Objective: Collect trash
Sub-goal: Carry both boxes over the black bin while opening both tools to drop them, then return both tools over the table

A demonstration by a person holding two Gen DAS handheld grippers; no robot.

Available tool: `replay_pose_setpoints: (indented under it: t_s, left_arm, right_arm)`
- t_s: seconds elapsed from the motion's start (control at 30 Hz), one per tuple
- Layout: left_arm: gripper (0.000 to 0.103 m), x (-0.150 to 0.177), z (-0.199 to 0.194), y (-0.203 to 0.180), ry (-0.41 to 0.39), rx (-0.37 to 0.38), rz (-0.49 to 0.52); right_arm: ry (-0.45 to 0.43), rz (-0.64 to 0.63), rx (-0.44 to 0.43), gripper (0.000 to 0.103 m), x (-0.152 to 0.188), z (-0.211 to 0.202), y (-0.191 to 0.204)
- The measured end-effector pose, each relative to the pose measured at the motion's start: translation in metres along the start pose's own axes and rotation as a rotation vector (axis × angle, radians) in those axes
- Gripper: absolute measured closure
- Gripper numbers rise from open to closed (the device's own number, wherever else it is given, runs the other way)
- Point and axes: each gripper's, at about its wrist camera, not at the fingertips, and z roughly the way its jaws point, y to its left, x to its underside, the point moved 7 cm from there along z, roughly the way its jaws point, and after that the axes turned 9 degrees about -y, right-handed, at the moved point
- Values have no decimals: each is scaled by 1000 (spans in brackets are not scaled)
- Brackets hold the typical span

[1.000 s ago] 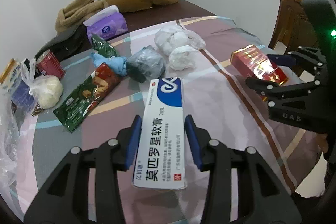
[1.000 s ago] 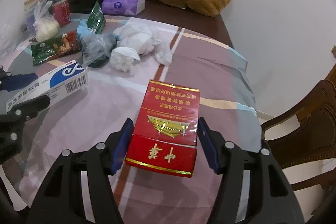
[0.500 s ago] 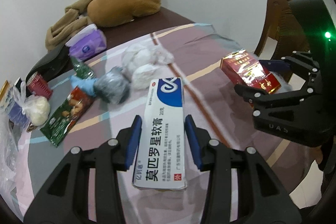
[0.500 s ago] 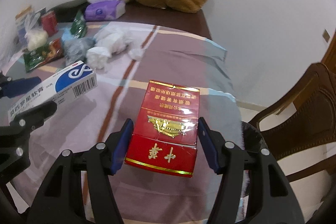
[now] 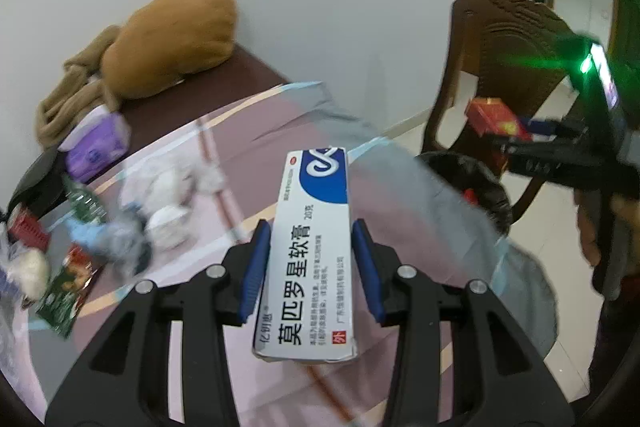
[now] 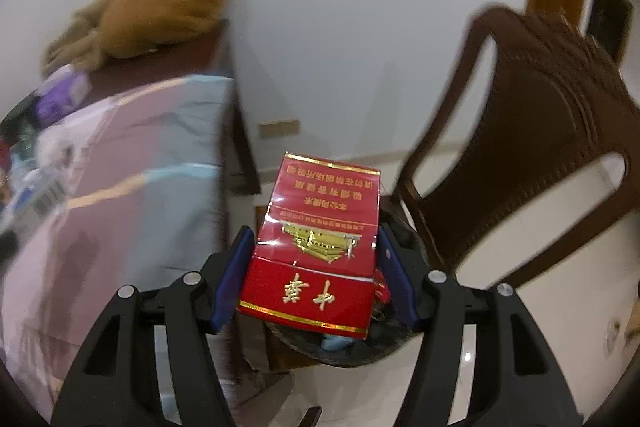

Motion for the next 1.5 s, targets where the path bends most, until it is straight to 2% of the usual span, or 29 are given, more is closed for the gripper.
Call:
replay_pose_setpoints:
  t_s: [0.13, 0.2, 0.33, 0.5, 0.6, 0.67, 0.73, 0.9, 1.07, 1.13, 1.23, 1.27, 1.3, 1.37, 1.5]
  left_arm:
    - [60, -16, 14, -35, -1, 134, 17]
    - [60, -22, 22, -53, 24, 178, 43]
    - [60, -38, 32, -74, 37, 225, 91]
    - [60, -51, 41, -93, 42, 236, 143]
    - [60, -52, 45, -101, 51, 253, 138]
    - [60, -53, 51, -106, 60, 267, 134]
    - [60, -53, 55, -110, 67, 281, 133]
    - [60, -60, 68, -128, 88, 327, 115]
    - [60, -66, 88, -165, 119, 381, 135]
    - [59, -62, 104, -179, 155, 407, 126]
    - [54, -55, 122, -196, 180, 447, 146]
    - [42, -54, 126, -200, 178, 456, 155]
    - [25, -52, 129, -202, 173, 452, 160]
    - [14, -52, 131, -198, 136, 412, 156]
    - [14, -55, 123, -175, 106, 359, 139]
  right_arm:
    - [62, 36, 21, 41, 22, 27, -26]
    - [98, 47, 21, 41, 31, 43, -33]
    - [183, 93, 22, 41, 54, 81, -49]
    - [223, 134, 12, 41, 70, 103, -57]
    - [240, 147, -1, 41, 73, 110, -58]
    - [241, 157, -7, 38, 74, 108, -59]
    - [231, 173, -20, 30, 72, 105, -64]
    - [190, 226, 16, 30, 65, 80, -88]
    - [133, 272, 76, 30, 61, 47, -118]
    - [113, 280, 99, 30, 61, 33, -128]
    - [94, 278, 112, 30, 61, 20, -133]
    - [89, 275, 114, 30, 61, 16, -133]
    - [86, 273, 116, 30, 61, 14, -133]
    - [78, 263, 122, 30, 60, 9, -132]
    - [73, 253, 110, 30, 56, 7, -123]
